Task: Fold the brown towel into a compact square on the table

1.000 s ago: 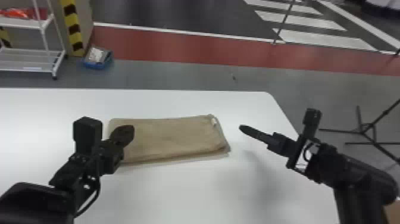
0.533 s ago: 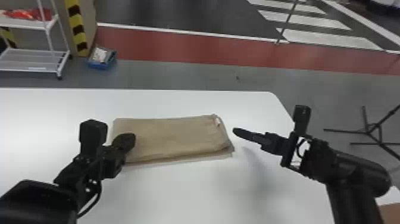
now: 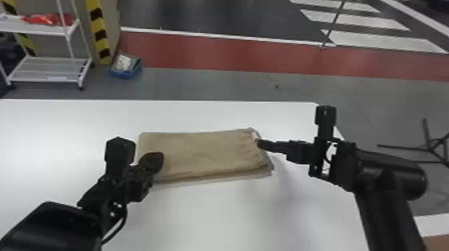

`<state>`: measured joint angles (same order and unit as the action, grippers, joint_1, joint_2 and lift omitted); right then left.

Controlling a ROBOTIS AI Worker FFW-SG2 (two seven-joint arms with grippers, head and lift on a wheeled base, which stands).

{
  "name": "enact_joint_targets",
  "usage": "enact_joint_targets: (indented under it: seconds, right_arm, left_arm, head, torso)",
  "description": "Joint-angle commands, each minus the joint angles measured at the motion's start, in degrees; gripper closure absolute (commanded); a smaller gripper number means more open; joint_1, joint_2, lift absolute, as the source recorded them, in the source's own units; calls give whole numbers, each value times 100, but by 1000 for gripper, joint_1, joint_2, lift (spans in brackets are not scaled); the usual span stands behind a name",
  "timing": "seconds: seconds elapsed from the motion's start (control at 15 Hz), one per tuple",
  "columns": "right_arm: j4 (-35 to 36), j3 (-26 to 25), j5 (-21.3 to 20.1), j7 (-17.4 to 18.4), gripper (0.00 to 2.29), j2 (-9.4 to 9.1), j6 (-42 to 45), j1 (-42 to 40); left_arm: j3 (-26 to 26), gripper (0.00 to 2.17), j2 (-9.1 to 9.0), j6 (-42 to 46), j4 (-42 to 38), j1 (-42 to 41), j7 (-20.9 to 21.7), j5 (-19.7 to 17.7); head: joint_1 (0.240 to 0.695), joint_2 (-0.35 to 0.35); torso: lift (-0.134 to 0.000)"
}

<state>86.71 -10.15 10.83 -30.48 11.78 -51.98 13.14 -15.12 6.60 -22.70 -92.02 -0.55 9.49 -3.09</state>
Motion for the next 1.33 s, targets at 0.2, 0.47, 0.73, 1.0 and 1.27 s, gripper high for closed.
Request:
enact_joint_targets:
  seconds: [0.2,0.47,0.73,1.0,1.27]
  right_arm:
    - [-286,171,-222,86,245,-53,-265,276]
    - [-559,364,-318,86,373,-71,-581,496]
    - [-585,390,-309,24,839,-71,-669,540]
    - [-427,303,-11,-64,1214,-71,-739,461]
    - [355,311,649,-64,1298,-71,-1390,461]
  left_arm:
    - [0,1794,8,-29,0,-7,0,27]
    - [0,1791,8,-29,35,-7,0,19]
    - [26,1791,8,-29,35,-7,0,19]
    - [44,1794,17,-64,52,2,9,27]
    - [35,1794,-1,-99,52,55,9,1]
  head:
    - [695,-177]
    - [695,-170]
    - [695,-161]
    - [695,-152]
    - [695,-134]
  torso:
    - [-115]
    - [-115]
    - [-115]
    - [-115]
    - [-115]
